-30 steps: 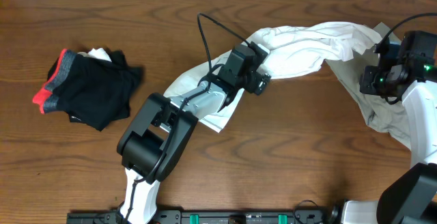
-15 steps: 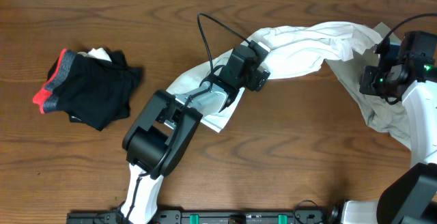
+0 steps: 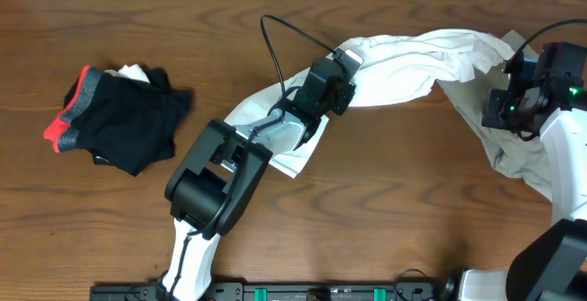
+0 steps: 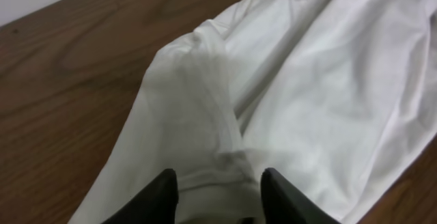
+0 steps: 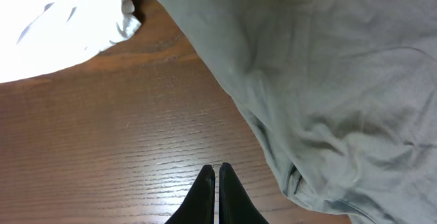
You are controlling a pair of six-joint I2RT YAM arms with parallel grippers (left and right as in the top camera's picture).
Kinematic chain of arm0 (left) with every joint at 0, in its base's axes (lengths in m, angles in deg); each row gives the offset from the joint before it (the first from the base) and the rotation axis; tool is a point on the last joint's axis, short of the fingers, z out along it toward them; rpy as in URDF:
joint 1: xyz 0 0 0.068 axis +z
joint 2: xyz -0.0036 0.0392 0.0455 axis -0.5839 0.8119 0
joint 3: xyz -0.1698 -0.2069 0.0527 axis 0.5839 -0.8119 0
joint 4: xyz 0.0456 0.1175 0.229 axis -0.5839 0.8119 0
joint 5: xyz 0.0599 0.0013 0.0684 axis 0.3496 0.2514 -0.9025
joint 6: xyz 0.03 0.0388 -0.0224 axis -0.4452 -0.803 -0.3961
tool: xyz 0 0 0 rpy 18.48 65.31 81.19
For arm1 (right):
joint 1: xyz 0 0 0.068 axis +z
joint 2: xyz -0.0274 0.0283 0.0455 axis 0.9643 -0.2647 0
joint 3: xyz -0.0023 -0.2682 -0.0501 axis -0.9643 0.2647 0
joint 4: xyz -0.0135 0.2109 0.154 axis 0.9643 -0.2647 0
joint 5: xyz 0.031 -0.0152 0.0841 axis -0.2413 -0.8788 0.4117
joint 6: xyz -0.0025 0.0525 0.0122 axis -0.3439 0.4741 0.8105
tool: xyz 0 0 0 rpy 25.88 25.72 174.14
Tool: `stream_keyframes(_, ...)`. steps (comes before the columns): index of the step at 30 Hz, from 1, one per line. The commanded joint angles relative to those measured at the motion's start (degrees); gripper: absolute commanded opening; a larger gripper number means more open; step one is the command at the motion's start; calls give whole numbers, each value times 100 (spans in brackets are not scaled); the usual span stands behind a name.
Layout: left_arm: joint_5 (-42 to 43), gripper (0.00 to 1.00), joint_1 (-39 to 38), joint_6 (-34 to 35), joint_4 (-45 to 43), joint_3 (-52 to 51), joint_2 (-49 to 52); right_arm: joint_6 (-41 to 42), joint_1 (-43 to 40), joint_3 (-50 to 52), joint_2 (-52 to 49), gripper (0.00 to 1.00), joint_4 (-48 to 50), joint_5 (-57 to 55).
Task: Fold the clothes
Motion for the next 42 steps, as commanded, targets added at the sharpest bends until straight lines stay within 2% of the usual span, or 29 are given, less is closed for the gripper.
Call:
stream_keyframes(1, -66, 39, 22, -31, 11, 111, 68, 26, 24, 4, -13, 4, -11, -26)
stream_keyframes(2, -66, 39, 22, -4, 70, 111, 68, 26, 24, 4, -13, 4, -13, -26)
stream_keyframes(3, -63, 43, 11, 39, 129, 111, 66, 28, 24, 4, -13, 4, -13, -26)
stream_keyframes(4, -57, 60, -2, 76, 210, 111, 66, 26, 24, 4, -13, 4, -11, -26)
stream_keyframes(5, -42, 64, -17, 76, 317, 111, 61, 26, 24, 4, -13, 4, -11, -26)
stream_keyframes(7, 4, 68, -44, 76, 527, 111, 37, 26, 22, 4, -13, 4, -9, -28)
stream_keyframes(13, 61, 69, -131, 76, 850, 111, 0, 26, 22, 4, -13, 5, -4, -28)
stream_keyframes(15, 61, 67, -140, 74, 820, 111, 0, 26, 22, 4, -13, 4, -7, -28)
stream_keyframes(25, -282, 39, -31, 50, 229, 111, 4, 26, 24, 4, -13, 4, -7, -28)
stream_keyframes(26, -282, 32, -20, 50, 238, 111, 4, 26, 24, 4, -13, 4, -7, -28)
stream_keyframes(27, -282, 20, -9, 48, 264, 111, 4, 26, 24, 4, -13, 4, -7, -28)
stream_keyframes(28, -284, 19, 4, 50, 278, 111, 4, 26, 24, 4, -13, 3, -9, -28)
stream_keyframes(31, -284, 6, 26, 50, 229, 111, 2, 26, 24, 4, -13, 3, -15, -26)
stream_keyframes(38, -284, 6, 168, 50, 190, 122, -114, 26, 24, 4, -13, 3, -42, -28)
stream_keyframes(42, -317, 6, 553, 55, 179, 284, -439, 26, 22, 4, -13, 3, -42, -28)
